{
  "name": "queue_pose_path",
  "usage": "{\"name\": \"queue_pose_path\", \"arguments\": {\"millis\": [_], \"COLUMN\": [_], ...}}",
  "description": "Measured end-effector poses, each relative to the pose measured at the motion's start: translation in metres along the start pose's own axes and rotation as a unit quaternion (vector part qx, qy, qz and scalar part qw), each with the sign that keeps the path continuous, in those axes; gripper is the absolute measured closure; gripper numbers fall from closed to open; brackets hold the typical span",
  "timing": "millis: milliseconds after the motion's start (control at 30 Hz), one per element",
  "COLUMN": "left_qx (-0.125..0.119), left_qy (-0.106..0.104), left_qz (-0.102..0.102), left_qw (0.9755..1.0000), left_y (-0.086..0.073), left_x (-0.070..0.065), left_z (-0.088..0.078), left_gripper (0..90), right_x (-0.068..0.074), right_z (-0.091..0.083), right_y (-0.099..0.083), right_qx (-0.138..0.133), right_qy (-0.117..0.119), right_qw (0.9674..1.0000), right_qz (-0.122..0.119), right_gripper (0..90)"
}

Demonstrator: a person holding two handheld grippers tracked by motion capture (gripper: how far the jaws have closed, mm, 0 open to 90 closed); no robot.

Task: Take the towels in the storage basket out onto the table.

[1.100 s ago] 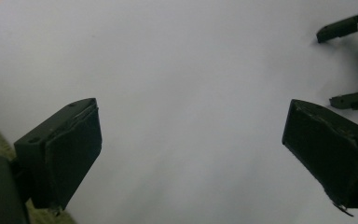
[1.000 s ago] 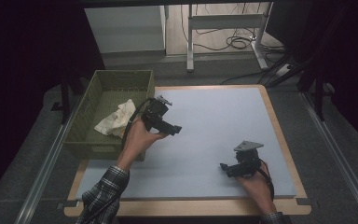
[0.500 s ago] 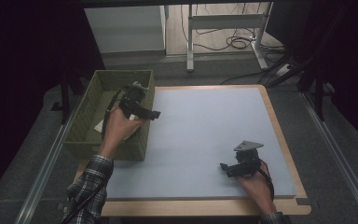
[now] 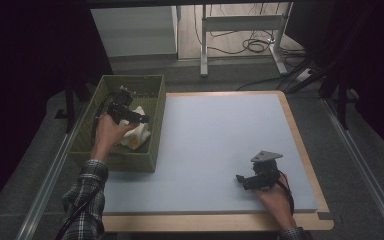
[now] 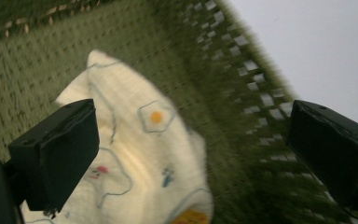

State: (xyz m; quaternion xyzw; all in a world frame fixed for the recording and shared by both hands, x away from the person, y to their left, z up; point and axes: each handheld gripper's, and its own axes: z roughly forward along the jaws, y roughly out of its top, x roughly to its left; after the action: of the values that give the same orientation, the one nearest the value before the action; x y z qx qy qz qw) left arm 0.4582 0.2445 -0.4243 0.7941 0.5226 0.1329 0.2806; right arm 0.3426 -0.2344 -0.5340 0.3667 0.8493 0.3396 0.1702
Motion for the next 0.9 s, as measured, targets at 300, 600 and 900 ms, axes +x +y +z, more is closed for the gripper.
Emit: {"name": "queue_pose_path", "arguments": {"millis": [300,600,900], "left_qx": [0.066,0.151,0.205], "left_qy": [0.016,0.02,0.004], "left_qz": [-0.016,-0.055,-0.083], "left_qw": [0.9975,0.9868,0.9752], "left_y": [-0.006,-0.013,-0.024], "left_x": [0.02,0.037,0.042], "left_z": [0.033,0.064,0.083], "left_gripper": [1.8,1.2,21.9], "right_x": [0.0,0.0,0.0], "right_z": [0.0,0.0,0.0], "right_y": [0.0,0.0,0.0], "right_qx": [0.0,0.0,0.0], "right_qy": [0.0,0.0,0.0], "right_qw": [1.0,1.0,1.0], "right_qz": [0.0,0.0,0.0], "right_gripper": [3.6,3.6,3.6]}}
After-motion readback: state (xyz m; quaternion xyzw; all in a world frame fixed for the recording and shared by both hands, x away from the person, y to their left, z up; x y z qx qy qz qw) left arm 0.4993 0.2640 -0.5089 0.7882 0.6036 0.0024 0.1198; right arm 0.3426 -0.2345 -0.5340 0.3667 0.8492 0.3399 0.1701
